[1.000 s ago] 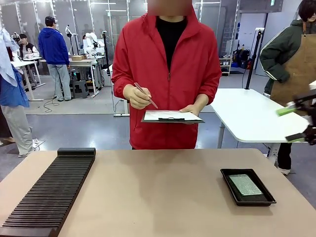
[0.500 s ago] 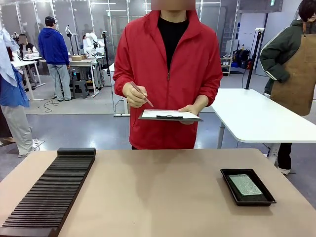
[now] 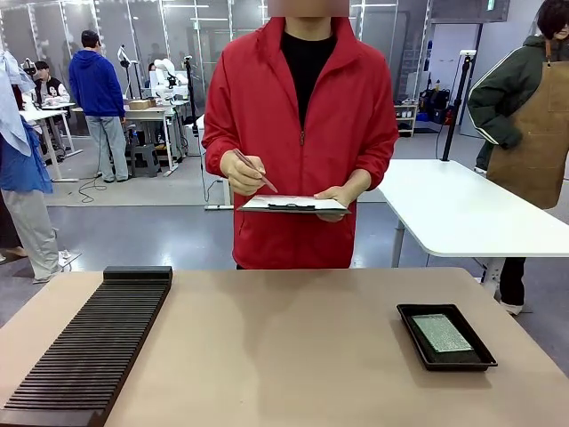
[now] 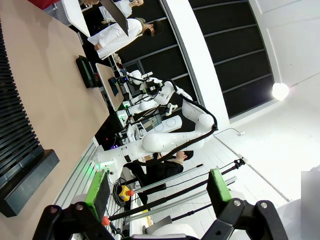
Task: Inspect the PCB.
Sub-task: Place the Blank PCB in the ESD tray.
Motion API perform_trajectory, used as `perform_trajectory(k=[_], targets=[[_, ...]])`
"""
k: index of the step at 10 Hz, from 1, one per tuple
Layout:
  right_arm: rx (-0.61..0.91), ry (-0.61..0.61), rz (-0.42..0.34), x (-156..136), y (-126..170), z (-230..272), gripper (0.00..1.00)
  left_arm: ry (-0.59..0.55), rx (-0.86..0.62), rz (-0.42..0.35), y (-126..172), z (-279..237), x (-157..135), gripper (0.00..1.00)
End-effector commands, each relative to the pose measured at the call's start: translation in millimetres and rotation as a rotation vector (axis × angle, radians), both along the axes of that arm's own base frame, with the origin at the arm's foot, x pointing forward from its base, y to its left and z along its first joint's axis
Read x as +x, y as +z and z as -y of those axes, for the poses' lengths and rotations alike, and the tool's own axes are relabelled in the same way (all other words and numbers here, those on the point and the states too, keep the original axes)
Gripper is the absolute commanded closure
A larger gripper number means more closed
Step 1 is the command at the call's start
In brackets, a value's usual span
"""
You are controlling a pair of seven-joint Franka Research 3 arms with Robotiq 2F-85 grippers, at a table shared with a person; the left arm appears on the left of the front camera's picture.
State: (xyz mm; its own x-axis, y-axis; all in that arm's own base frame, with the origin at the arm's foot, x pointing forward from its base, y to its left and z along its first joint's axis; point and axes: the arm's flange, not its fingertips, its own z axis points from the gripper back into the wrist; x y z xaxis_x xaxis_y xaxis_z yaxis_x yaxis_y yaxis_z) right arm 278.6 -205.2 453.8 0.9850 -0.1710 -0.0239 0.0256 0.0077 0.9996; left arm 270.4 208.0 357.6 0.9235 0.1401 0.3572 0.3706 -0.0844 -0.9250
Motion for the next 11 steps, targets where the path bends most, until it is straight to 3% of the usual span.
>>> perform_trajectory(k=[1,11], targets=[[-0.001,0.0,0.006,-1.5,3.0,0.1,0.0,-0.006,0.009,-0.004,0.5,-2.6,-0.1,0.0],[-0.001,0.0,0.006,-1.5,3.0,0.1,0.0,-0.006,0.009,-0.004,0.5,-2.6,-0.1,0.0]])
